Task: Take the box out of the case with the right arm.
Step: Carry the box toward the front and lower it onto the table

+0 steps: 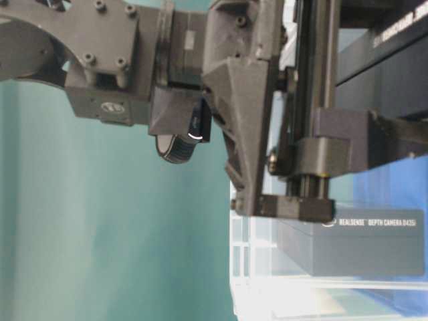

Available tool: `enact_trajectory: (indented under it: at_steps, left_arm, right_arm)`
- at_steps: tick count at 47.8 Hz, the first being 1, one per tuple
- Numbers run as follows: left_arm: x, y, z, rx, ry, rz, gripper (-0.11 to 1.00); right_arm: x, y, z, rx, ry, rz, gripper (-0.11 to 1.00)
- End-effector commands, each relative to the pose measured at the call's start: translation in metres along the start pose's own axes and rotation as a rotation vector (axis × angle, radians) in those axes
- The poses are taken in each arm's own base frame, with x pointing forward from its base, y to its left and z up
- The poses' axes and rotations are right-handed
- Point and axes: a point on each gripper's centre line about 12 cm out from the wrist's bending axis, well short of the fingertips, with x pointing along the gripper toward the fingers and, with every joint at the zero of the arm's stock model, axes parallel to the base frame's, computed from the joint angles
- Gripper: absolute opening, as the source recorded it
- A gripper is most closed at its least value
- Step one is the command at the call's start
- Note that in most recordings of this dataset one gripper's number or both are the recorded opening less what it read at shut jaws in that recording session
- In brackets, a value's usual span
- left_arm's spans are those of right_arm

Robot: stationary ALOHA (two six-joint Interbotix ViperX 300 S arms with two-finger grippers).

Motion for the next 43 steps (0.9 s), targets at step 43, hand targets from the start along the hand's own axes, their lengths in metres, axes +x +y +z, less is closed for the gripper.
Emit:
enact_trajectory:
  at_steps: [43]
  left_arm:
    - [-0.007, 0.000, 0.005, -0.002, -0.026, -0.003, 0.00]
  right_arm:
    - [-0.085, 0.010, 0.010, 0.008, -0.023, 0.037, 0.90]
